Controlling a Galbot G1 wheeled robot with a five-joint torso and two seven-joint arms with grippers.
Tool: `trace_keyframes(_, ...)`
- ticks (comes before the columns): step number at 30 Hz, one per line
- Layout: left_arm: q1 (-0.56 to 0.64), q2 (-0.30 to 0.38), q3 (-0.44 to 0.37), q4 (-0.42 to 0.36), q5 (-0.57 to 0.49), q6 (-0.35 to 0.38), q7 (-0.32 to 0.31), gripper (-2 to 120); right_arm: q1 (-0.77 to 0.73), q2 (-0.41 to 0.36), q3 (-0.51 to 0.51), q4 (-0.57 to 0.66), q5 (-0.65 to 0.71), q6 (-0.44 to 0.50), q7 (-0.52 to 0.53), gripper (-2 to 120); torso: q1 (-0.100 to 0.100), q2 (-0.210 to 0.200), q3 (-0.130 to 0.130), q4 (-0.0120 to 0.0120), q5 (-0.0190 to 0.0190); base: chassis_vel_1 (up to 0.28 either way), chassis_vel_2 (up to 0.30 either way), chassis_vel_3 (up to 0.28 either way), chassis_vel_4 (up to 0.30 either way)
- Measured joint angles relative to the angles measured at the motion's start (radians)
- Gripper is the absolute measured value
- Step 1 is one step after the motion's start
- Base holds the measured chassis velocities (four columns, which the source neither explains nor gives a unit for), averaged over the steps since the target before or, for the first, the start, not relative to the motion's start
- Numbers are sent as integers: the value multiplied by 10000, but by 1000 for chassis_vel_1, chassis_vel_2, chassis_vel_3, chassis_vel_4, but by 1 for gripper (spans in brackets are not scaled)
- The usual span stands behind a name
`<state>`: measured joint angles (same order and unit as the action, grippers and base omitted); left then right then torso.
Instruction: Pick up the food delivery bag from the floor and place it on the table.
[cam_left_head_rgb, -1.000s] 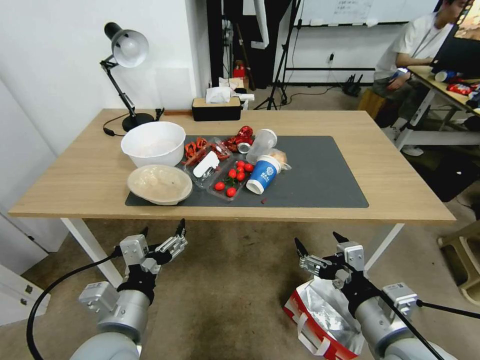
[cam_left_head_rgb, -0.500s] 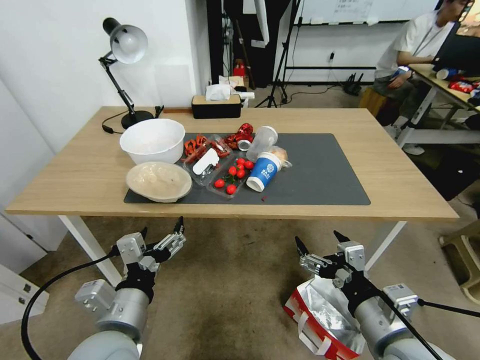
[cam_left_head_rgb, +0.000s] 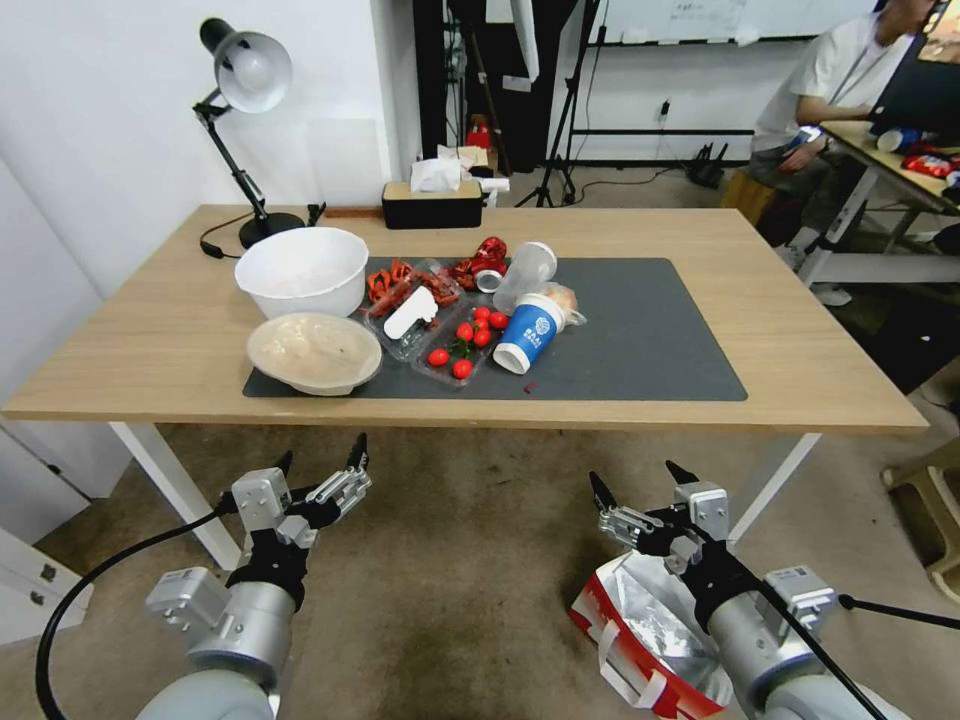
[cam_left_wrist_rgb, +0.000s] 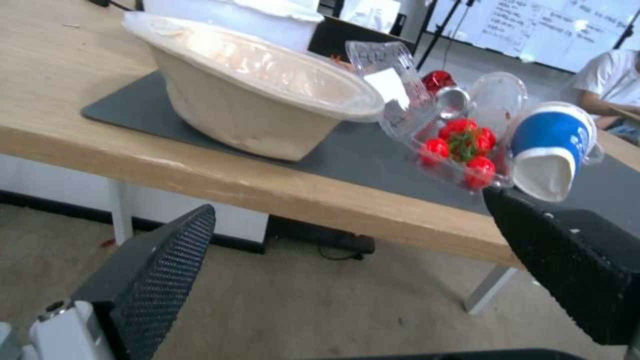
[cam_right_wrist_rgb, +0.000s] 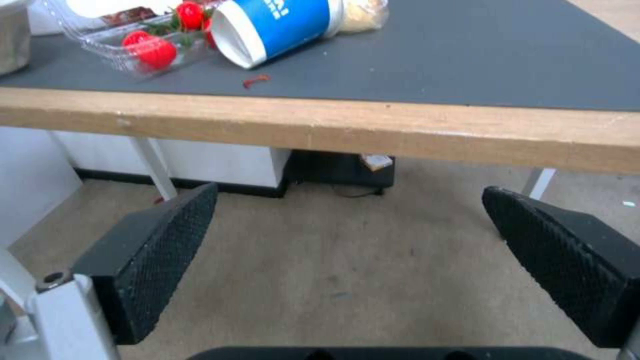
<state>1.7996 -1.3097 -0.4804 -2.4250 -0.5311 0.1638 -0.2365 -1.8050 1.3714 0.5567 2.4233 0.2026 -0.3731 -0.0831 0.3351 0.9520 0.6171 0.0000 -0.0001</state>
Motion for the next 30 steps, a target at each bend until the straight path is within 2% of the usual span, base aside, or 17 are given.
trace_keyframes(12, 91, -34, -37, -77, 58, 58, 285, 100, 39, -29, -37, -31, 7, -152, 271, 100, -244, -554, -312, 0, 1, 0, 0, 0, 0)
trace_keyframes(30, 177, -12, -94, -110, 72, 185, 236, 100, -16, -12, -36, 120, 49, -172, 293, 100, -592, -1388, -797, 0, 1, 0, 0, 0, 0)
